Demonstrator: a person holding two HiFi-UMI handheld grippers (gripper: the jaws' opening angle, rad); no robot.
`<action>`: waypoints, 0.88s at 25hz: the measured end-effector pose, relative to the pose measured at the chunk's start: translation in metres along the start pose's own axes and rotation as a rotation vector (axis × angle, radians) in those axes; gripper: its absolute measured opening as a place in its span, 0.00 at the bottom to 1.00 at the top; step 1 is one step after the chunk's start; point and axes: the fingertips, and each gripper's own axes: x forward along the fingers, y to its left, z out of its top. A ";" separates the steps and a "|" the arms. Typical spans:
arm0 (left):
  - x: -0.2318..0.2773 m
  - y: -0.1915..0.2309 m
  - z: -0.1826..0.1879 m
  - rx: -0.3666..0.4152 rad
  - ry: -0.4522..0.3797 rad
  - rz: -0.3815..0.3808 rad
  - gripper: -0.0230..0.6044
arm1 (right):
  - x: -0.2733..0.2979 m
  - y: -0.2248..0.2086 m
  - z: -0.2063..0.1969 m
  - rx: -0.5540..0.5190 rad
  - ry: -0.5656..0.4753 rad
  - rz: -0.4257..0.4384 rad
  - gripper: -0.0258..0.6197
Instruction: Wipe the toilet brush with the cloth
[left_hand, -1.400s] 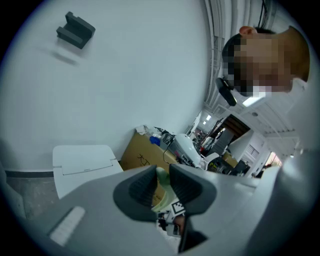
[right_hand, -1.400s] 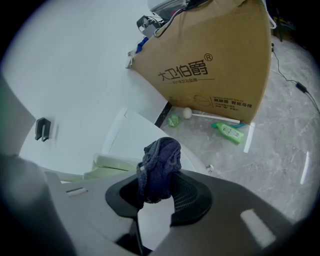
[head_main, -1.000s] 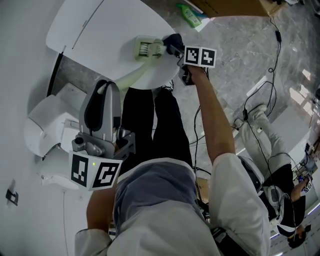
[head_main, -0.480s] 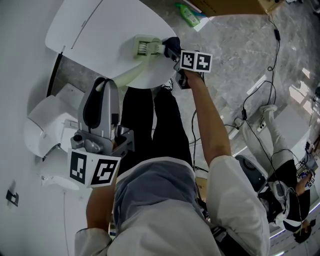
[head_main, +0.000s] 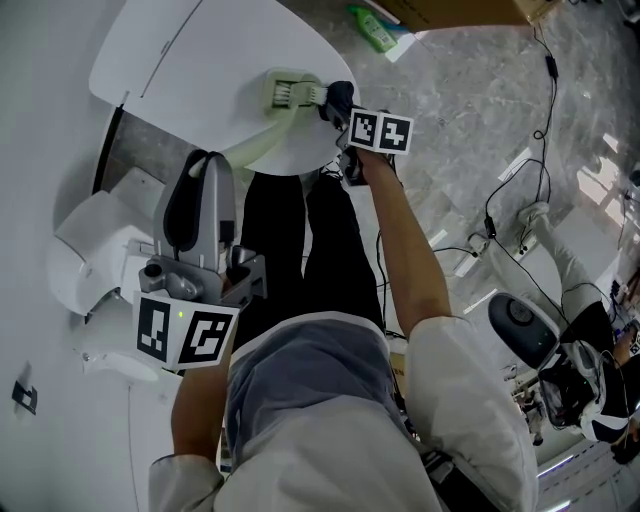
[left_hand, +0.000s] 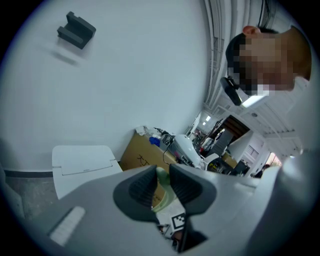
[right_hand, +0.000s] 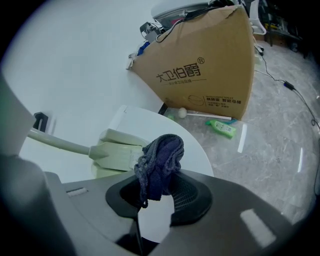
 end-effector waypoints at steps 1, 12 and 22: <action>0.000 0.000 0.000 0.000 0.000 0.000 0.04 | 0.000 0.001 -0.002 0.011 -0.003 -0.003 0.19; 0.000 -0.001 0.002 0.000 -0.001 0.003 0.04 | -0.004 0.008 -0.021 0.104 -0.013 -0.032 0.19; 0.002 -0.002 0.002 0.000 -0.002 0.005 0.04 | 0.000 0.019 -0.036 0.176 -0.005 -0.061 0.19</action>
